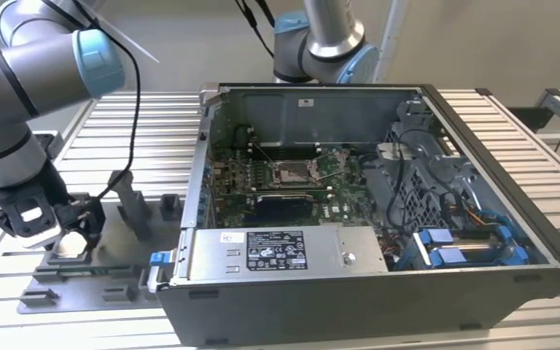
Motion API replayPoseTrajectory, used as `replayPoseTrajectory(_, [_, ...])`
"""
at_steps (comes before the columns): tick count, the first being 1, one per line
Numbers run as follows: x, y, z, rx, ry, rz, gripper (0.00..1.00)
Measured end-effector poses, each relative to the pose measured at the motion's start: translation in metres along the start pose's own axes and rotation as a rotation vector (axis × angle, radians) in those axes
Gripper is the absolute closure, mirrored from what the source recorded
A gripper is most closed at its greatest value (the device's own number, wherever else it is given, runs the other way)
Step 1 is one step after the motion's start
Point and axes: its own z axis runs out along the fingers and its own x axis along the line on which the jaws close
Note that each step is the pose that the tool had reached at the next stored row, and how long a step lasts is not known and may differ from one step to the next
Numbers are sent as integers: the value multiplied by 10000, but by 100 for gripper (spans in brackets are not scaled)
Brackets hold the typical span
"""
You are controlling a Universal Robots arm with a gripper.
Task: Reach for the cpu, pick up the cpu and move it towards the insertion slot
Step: 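Pick up the cpu and move it towards the insertion slot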
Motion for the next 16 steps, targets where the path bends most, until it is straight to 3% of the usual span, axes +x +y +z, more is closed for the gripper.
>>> replayPoseTrajectory(13, [0,0,14,0,0,1,0])
replayPoseTrajectory(14, [0,0,14,0,0,0,100])
replayPoseTrajectory(16, [0,0,14,0,2,1,100])
